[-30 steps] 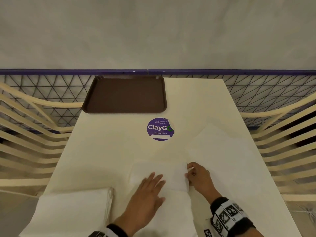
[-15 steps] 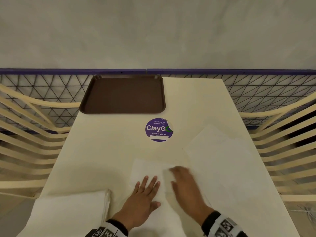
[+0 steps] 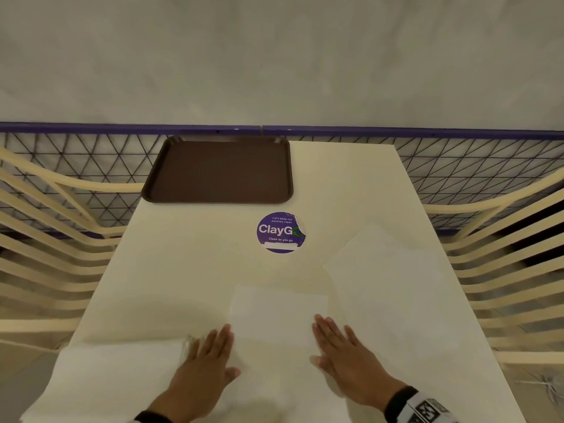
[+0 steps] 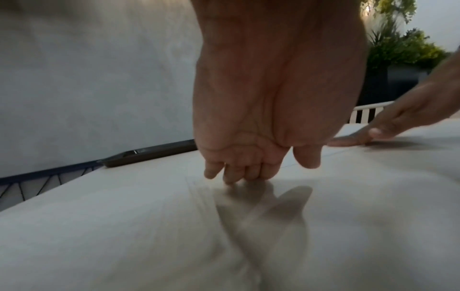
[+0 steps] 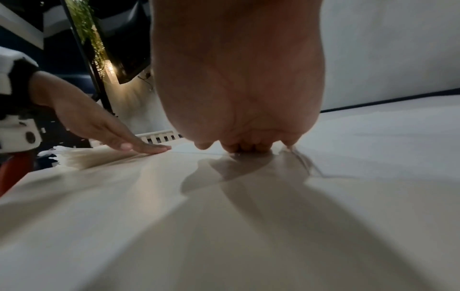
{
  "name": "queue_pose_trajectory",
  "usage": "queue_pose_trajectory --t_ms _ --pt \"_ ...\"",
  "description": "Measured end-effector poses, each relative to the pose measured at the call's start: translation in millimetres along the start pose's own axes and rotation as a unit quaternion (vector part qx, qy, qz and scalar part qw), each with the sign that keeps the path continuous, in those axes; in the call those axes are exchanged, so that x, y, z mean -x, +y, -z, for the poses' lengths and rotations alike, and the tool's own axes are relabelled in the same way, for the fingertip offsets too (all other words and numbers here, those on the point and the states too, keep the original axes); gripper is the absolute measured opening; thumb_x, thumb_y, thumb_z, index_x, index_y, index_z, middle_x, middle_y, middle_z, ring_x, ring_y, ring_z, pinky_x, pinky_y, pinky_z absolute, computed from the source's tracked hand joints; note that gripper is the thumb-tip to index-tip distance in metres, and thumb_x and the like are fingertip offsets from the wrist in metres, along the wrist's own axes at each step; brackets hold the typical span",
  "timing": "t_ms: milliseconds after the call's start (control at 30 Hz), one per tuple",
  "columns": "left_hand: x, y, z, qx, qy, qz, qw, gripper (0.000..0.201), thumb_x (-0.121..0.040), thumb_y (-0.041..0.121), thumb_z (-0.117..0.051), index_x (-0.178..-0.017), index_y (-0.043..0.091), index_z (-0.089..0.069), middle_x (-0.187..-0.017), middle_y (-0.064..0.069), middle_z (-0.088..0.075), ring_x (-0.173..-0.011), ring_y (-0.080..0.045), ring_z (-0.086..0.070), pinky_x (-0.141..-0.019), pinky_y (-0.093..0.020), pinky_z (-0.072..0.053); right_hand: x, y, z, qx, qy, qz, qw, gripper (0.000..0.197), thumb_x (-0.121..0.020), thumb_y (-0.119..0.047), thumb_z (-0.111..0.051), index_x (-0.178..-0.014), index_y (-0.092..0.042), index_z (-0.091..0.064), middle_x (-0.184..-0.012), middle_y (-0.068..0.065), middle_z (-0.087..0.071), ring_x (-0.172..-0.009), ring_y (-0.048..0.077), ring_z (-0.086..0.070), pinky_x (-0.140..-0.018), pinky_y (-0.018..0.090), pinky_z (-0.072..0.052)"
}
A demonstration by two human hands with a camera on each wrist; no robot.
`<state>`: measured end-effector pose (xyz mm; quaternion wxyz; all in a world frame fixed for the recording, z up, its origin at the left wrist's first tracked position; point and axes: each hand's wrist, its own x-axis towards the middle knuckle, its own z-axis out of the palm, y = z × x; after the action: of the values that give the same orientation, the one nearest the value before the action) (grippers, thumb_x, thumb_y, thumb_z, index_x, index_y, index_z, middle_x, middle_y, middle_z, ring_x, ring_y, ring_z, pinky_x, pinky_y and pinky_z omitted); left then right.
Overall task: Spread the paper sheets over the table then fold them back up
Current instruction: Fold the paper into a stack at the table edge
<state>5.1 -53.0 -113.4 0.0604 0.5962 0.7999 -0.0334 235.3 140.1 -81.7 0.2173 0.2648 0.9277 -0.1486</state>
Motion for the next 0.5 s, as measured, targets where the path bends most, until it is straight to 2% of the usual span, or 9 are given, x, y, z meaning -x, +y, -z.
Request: queue_pose_trajectory --t_ms 33,67,100,133,167,233,333,400,500 --pt "-6 2 12 0.034 0.011 0.019 0.999 0.057 -0.086 0.048 -0.027 -0.091 0.014 -0.072 -0.097 -0.003 -0.073 -0.082 -0.017 -0.071 -0.079 -0.037 -0.053 0 1 2 0.001 0.002 0.000 1.000 0.057 -0.099 -0.048 -0.011 -0.146 -0.017 -0.023 -0.139 -0.011 -0.042 -0.120 0.005 -0.053 -0.109 0.028 -0.025" --pt "-14 4 23 0.053 0.035 0.038 0.997 0.049 -0.080 0.043 -0.034 -0.072 0.014 -0.073 -0.076 -0.003 -0.073 -0.063 -0.018 -0.071 -0.058 -0.030 -0.055 1 -3 10 0.012 0.005 -0.007 1.000 0.059 -0.099 -0.048 -0.007 -0.140 -0.018 -0.037 -0.140 -0.009 -0.039 -0.120 0.006 -0.053 -0.104 0.026 -0.037" --pt "-23 6 36 0.071 0.060 0.059 0.994 0.041 -0.079 0.039 -0.042 -0.064 0.013 -0.069 -0.065 -0.003 -0.069 -0.054 -0.022 -0.067 -0.049 -0.026 -0.053 1 -4 16 0.015 -0.001 -0.008 1.000 0.066 -0.098 -0.050 -0.001 -0.137 -0.017 -0.044 -0.142 -0.006 -0.031 -0.126 0.008 -0.048 -0.102 0.027 -0.040" --pt "-35 7 45 0.103 0.058 0.089 0.989 0.032 -0.081 0.035 -0.052 -0.071 0.010 -0.068 -0.069 -0.006 -0.067 -0.057 -0.025 -0.065 -0.051 -0.027 -0.053 1 -4 20 0.015 -0.012 0.003 1.000 0.079 -0.093 -0.056 0.009 -0.140 -0.013 -0.039 -0.147 -0.002 -0.017 -0.136 0.013 -0.033 -0.109 0.031 -0.030" --pt "-46 8 55 0.152 0.028 0.140 0.978 0.031 -0.084 0.033 -0.059 -0.089 0.004 -0.066 -0.086 -0.011 -0.066 -0.072 -0.029 -0.065 -0.062 -0.032 -0.054 -2 -2 21 0.007 -0.014 0.050 0.999 0.095 -0.080 -0.063 0.020 -0.146 -0.009 -0.021 -0.149 -0.001 0.003 -0.141 0.015 -0.008 -0.114 0.033 -0.011" --pt "-64 12 63 0.212 -0.058 0.262 0.940 0.054 -0.087 0.038 -0.060 -0.119 -0.002 -0.046 -0.119 -0.017 -0.049 -0.103 -0.033 -0.055 -0.087 -0.036 -0.046 0 -2 25 -0.032 -0.046 0.093 0.994 0.118 -0.052 -0.073 0.034 -0.148 -0.010 0.005 -0.142 -0.002 0.028 -0.133 0.010 0.022 -0.111 0.030 0.009" --pt "-82 18 69 0.324 -0.089 0.352 0.873 0.070 -0.083 0.036 -0.067 -0.126 -0.007 -0.032 -0.129 -0.022 -0.042 -0.118 -0.035 -0.048 -0.091 -0.033 -0.041 -1 -4 30 -0.034 -0.056 0.084 0.994 0.128 -0.041 -0.074 0.037 -0.148 -0.010 0.008 -0.139 -0.004 0.031 -0.128 0.006 0.023 -0.115 0.034 0.006" --pt "-87 16 67 0.326 -0.115 0.364 0.865 0.071 -0.083 0.038 -0.066 -0.127 -0.008 -0.034 -0.130 -0.019 -0.047 -0.121 -0.031 -0.047 -0.092 -0.029 -0.040 0 -5 32 -0.053 -0.069 0.079 0.993 0.122 -0.043 -0.071 0.030 -0.148 -0.011 0.008 -0.139 -0.005 0.032 -0.128 0.005 0.024 -0.116 0.035 0.005" --pt "-88 11 61 0.331 -0.141 0.359 0.861 0.054 -0.082 0.040 -0.066 -0.116 0.001 -0.054 -0.122 -0.013 -0.056 -0.113 -0.027 -0.053 -0.085 -0.027 -0.040 1 -4 32 -0.069 -0.096 0.073 0.990 0.110 -0.054 -0.069 0.017 -0.148 -0.012 0.010 -0.143 -0.007 0.031 -0.138 0.010 0.022 -0.116 0.035 0.006"
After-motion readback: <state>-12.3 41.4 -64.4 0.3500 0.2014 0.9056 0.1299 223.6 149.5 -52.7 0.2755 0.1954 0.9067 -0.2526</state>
